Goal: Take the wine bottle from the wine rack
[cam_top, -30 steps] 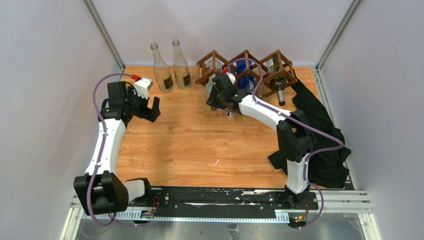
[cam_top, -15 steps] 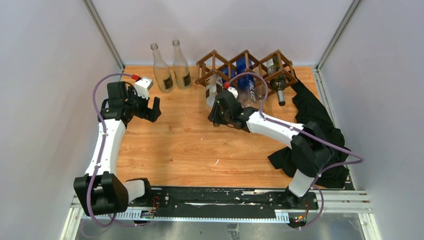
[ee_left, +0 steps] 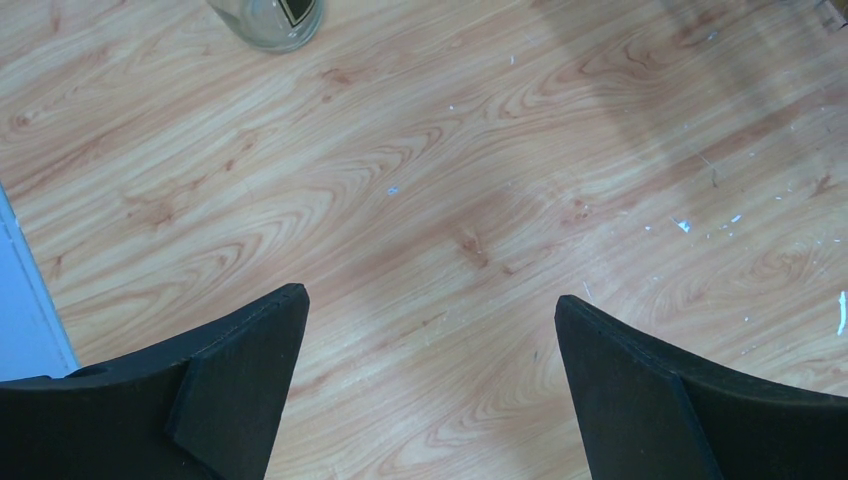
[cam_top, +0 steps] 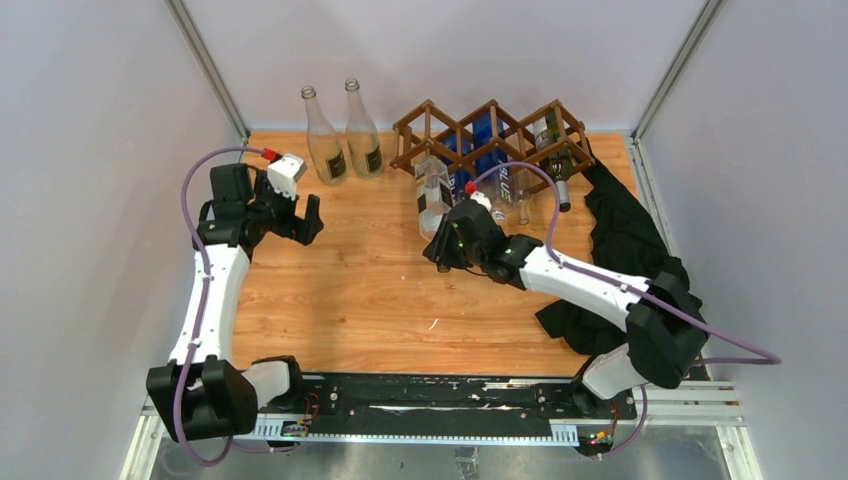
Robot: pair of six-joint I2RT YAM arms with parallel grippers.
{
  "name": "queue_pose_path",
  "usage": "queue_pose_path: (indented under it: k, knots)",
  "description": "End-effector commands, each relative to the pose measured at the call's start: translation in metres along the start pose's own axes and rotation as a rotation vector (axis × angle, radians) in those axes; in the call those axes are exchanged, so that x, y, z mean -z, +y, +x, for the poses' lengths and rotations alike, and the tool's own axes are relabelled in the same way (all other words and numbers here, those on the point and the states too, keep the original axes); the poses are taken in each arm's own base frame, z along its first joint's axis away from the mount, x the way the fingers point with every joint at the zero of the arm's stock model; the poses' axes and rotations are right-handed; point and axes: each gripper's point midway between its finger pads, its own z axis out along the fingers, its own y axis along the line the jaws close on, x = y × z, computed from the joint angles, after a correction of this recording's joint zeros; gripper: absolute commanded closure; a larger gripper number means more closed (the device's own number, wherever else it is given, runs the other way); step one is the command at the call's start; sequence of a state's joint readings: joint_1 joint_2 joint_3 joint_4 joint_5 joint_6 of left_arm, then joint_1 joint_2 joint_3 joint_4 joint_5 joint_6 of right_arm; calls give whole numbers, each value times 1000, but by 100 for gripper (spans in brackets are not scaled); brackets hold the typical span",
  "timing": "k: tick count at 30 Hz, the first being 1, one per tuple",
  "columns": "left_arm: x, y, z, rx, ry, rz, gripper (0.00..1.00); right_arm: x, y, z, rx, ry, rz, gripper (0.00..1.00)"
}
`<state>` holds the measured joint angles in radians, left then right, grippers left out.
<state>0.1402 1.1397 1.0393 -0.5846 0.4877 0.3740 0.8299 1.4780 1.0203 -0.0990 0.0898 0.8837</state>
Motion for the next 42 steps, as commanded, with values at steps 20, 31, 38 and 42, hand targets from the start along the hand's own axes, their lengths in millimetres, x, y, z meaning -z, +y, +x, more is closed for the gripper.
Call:
queue_pose_path:
  k: [20,31,38,42]
  knots:
    - [32,-96,5,-598,-46,284,0,70,72,15,96,141,-328,100]
    - [61,-158,-7,-1073,-248,412,0,108,100,40,215,392,-369,100]
    - [62,-186,-6,-1169,-287,484,0,131,113,65,334,534,-351,100]
    - [60,-200,-5,-1164,-313,516,0,136,126,82,392,590,-370,100]
